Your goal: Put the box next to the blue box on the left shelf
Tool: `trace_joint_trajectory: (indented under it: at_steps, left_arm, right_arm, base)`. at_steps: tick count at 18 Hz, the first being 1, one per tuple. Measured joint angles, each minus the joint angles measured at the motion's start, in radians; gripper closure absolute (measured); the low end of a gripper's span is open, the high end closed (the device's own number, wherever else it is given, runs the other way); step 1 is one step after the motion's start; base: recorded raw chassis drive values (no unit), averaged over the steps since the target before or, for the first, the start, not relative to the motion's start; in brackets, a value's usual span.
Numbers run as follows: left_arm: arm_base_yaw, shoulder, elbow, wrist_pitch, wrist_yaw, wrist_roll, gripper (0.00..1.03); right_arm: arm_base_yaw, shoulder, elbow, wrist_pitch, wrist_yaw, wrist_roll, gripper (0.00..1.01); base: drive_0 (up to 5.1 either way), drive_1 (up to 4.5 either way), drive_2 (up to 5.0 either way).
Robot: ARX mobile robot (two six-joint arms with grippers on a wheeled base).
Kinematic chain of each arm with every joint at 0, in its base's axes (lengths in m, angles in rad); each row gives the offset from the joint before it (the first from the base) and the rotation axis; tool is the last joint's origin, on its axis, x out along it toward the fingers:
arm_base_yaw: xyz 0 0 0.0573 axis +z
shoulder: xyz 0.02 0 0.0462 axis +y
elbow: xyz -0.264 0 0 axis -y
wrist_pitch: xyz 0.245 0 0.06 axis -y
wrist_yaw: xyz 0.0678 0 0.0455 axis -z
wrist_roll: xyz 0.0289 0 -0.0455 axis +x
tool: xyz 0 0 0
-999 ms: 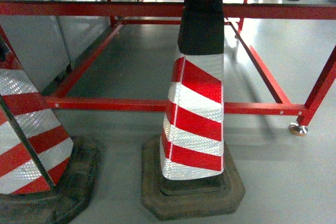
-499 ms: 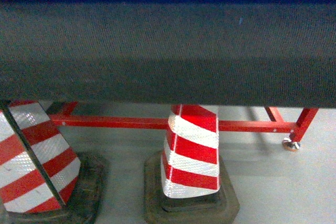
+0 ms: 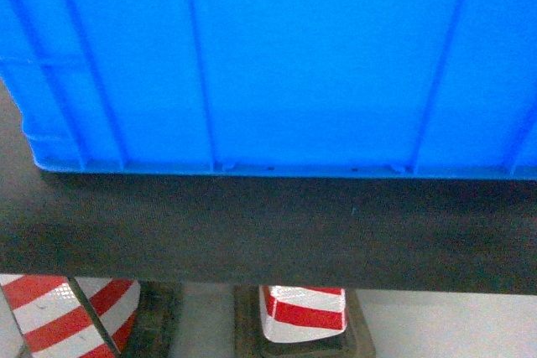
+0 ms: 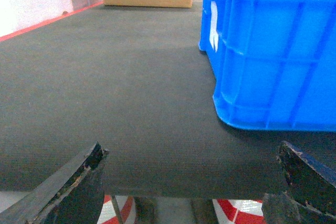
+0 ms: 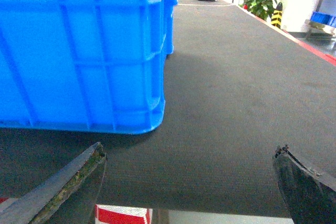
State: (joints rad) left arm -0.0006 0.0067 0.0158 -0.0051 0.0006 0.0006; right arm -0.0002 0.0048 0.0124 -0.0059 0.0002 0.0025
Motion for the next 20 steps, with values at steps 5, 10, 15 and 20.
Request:
trace_joint_trajectory:
  at_steps: [5,10,15,20]
  left_arm:
    - [0.000,0.000,0.000,0.001,-0.001,0.000,0.05]
    - [0.000,0.000,0.000,0.001,0.000,0.000,0.05]
    - [0.000,0.000,0.000,0.001,-0.001,0.000,0.05]
    - [0.000,0.000,0.000,0.001,-0.001,0.000,0.05]
  right_arm:
    - [0.000,0.000,0.000,0.002,0.000,0.000,0.03]
    - [0.000,0.000,0.000,0.000,-0.001,0.000,0.03]
    - [0.000,0.000,0.000,0.000,0.000,0.000,0.03]
    - [0.000,0.000,0.000,0.000,0.000,0.000,0.03]
  base:
    - [0.0,0.00,0.0]
    - [0.0,0.00,0.0]
    - [0.0,0.00,0.0]
    - [0.0,0.00,0.0]
